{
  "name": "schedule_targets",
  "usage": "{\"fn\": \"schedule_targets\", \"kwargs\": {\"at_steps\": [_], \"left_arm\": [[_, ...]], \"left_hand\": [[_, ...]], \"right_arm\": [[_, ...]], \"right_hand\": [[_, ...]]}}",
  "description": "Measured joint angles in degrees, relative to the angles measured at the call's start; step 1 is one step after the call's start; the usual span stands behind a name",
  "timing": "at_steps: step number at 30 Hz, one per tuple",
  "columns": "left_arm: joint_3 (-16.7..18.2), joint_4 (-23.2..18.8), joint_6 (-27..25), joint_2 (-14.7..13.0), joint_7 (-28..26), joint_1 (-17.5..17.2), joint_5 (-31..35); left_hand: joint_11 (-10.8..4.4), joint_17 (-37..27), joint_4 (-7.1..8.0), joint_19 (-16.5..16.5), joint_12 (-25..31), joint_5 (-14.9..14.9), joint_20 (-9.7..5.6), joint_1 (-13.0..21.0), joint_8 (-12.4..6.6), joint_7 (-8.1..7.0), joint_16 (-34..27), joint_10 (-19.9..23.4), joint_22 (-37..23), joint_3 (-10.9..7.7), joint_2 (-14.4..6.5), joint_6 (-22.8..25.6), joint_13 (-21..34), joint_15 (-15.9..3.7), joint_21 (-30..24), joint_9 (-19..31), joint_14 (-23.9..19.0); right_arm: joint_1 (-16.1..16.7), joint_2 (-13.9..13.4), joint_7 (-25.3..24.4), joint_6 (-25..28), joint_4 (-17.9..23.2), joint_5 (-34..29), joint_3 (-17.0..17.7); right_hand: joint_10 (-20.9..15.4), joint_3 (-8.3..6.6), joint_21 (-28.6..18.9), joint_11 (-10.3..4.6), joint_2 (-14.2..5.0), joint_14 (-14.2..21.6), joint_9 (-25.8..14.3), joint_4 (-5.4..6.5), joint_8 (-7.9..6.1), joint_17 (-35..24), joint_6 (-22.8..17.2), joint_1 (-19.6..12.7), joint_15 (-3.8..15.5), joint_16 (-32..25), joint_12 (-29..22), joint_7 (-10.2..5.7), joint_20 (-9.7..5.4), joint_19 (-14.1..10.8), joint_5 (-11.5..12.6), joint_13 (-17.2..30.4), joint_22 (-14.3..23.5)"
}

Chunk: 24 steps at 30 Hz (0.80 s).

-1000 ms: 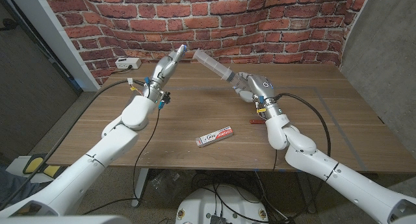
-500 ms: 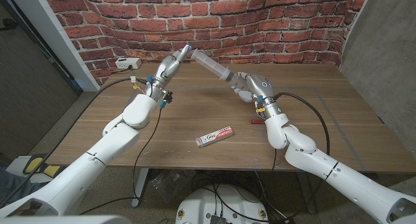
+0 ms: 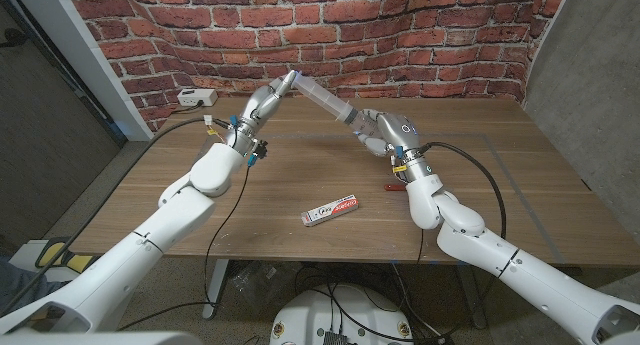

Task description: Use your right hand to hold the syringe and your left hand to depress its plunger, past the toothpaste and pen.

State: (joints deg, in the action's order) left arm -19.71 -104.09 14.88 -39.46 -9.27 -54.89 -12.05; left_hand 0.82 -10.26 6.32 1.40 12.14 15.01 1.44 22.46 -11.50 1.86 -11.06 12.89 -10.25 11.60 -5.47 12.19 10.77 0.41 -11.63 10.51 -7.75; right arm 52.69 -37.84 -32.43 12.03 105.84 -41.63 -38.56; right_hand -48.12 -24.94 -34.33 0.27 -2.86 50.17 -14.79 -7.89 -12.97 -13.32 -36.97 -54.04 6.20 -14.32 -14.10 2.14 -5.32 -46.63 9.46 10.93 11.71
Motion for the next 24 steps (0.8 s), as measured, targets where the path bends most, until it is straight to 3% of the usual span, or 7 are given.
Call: {"fn": "schedule_targets", "kwargs": {"at_steps": [24], "left_arm": [[-1.8, 0.6, 0.0, 0.3, 2.0, 1.7, -0.2]], "left_hand": [[-0.25, 0.0, 0.09, 0.0, -0.6, 0.0, 0.0, 0.4, 0.02, 0.01, 0.0, -0.2, 0.0, 0.4, 0.4, 0.0, 0.0, 0.0, 0.0, 0.0, 0.0]], "right_arm": [[-0.9, 1.1, 0.3, 0.0, -1.4, -0.2, -1.0]], "right_hand": [[-0.1, -0.15, -0.2, 0.07, 0.0, -0.2, 0.0, -0.15, 0.66, 0.0, 0.0, 0.0, 0.03, 0.0, 0.3, 0.0, 0.0, 0.0, 0.1, 0.0, -0.3]]}}
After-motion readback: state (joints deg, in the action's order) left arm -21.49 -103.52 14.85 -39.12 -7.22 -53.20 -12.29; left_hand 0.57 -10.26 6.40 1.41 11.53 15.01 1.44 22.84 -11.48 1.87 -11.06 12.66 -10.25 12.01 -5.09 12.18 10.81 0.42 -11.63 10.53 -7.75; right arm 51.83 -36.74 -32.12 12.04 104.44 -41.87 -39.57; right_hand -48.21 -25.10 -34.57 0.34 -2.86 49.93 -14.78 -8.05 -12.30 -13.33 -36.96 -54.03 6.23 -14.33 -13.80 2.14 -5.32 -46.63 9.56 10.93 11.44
